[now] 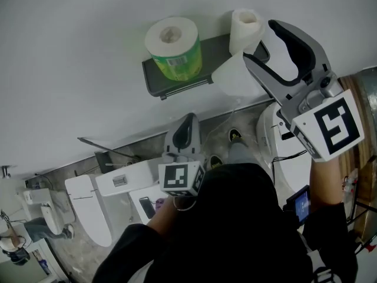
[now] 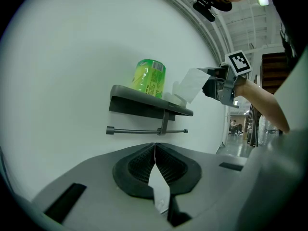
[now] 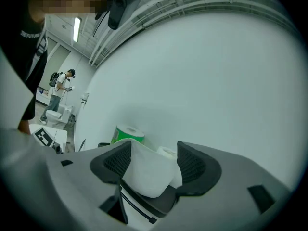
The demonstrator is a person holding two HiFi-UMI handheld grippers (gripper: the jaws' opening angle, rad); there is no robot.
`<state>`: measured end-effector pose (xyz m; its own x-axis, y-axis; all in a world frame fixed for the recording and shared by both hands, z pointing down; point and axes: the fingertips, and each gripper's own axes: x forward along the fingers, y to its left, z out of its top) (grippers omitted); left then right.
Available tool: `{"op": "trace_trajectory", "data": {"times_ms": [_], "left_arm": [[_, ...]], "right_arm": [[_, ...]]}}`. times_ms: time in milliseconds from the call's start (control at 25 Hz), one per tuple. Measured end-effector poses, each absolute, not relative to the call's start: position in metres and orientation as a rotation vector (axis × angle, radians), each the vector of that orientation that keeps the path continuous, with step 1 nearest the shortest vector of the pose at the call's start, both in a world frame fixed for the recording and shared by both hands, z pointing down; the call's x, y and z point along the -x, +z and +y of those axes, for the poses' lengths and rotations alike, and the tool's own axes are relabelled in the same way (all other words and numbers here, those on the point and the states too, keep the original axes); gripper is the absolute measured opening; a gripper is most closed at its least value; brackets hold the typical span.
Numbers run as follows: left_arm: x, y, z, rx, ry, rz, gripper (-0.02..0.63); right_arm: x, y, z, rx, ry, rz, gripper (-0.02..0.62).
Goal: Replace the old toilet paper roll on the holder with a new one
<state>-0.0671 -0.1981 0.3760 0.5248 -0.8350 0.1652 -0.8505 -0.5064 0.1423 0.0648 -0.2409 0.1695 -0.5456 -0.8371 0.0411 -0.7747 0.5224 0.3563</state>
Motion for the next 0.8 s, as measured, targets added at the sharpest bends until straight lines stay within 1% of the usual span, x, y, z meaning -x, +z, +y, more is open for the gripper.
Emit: {"op": "trace_trajectory", "data": {"times_ms": [280, 520, 800], "left_arm": [[0.065, 0.375, -0.2, -2.56, 0.112, -1.44, 0.023], [0.064, 0.374, -0.201, -2.561, 0.108, -1.444, 0.023], [0.078, 0.372, -0.199, -2.535, 0.109, -1.487, 0.023]], "right_arm": [[-0.068, 0.178, -0.249, -1.385, -0.655, -2.313, 0.288], [-0.041, 0.173, -0.236, -1.327, -0.536, -2.534, 0.287], [-0.002, 0.189, -0.237, -1.242, -0.278, -2.721, 0.288]]}}
